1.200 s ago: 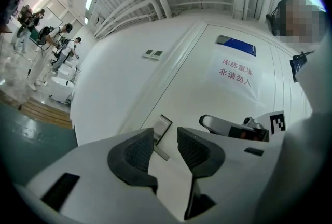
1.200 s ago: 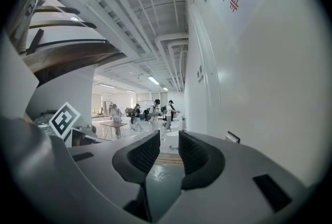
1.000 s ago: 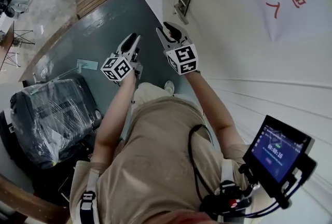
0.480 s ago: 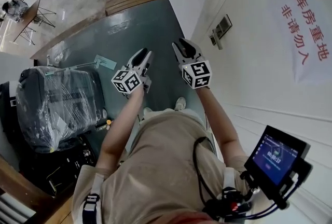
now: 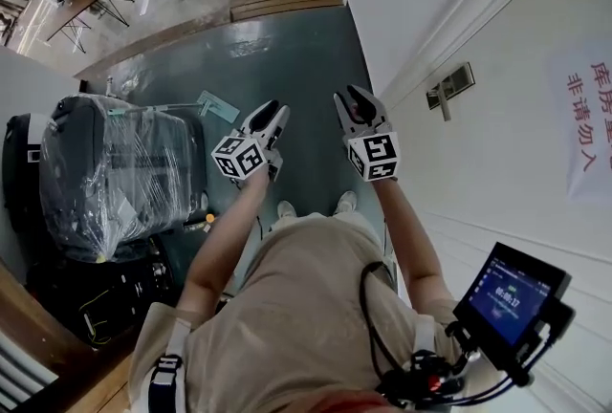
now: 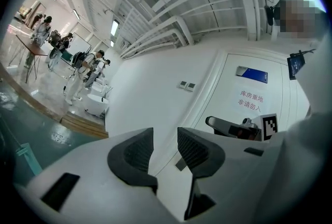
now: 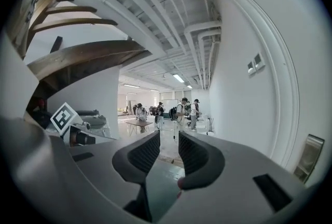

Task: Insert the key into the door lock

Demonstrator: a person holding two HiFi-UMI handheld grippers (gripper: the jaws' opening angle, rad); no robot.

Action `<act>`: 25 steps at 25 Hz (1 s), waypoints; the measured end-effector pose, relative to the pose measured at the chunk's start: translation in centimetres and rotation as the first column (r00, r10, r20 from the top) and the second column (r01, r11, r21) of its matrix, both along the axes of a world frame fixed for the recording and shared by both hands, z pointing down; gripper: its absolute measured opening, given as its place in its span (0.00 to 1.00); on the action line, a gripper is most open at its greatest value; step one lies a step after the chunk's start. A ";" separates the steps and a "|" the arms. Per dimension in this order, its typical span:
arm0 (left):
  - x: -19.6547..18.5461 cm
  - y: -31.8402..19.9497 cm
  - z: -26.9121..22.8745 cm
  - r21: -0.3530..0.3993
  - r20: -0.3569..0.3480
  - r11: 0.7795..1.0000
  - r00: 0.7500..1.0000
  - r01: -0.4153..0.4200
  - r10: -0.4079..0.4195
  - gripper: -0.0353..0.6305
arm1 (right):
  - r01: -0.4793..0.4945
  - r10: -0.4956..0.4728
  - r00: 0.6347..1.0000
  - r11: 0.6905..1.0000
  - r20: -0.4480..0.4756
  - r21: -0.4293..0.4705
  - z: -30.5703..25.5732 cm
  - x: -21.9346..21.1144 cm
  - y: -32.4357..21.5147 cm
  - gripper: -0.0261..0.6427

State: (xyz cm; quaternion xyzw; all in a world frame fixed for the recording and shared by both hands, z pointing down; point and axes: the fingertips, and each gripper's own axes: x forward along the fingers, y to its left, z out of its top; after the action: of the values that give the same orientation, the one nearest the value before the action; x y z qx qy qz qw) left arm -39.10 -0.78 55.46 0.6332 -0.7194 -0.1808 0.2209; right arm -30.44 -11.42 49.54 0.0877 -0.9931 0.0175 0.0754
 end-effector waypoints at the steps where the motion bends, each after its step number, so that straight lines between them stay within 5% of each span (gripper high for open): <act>1: -0.4 0.3 0.1 -0.006 -0.005 1.000 1.000 0.007 -0.007 0.27 | 0.002 -0.002 1.000 1.000 -0.003 0.018 -0.1 -0.3 0.3 0.19; 12: -2.8 1.4 2.6 -0.059 -0.051 0.996 0.996 0.069 -0.072 0.27 | 0.014 -0.013 0.999 0.999 -0.034 0.041 1.1 -0.8 -0.5 0.19; 25: -0.1 -0.4 2.7 -0.045 -0.100 0.998 0.994 0.050 -0.054 0.27 | 0.079 -0.077 0.995 0.997 -0.061 0.028 1.6 -0.3 -1.3 0.19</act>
State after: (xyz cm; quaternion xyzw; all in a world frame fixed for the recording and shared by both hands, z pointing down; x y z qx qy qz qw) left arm -39.22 -1.20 58.14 0.5996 -0.7272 -0.2028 0.2656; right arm -30.69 -12.76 51.15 0.0506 -0.9932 -0.0030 0.1044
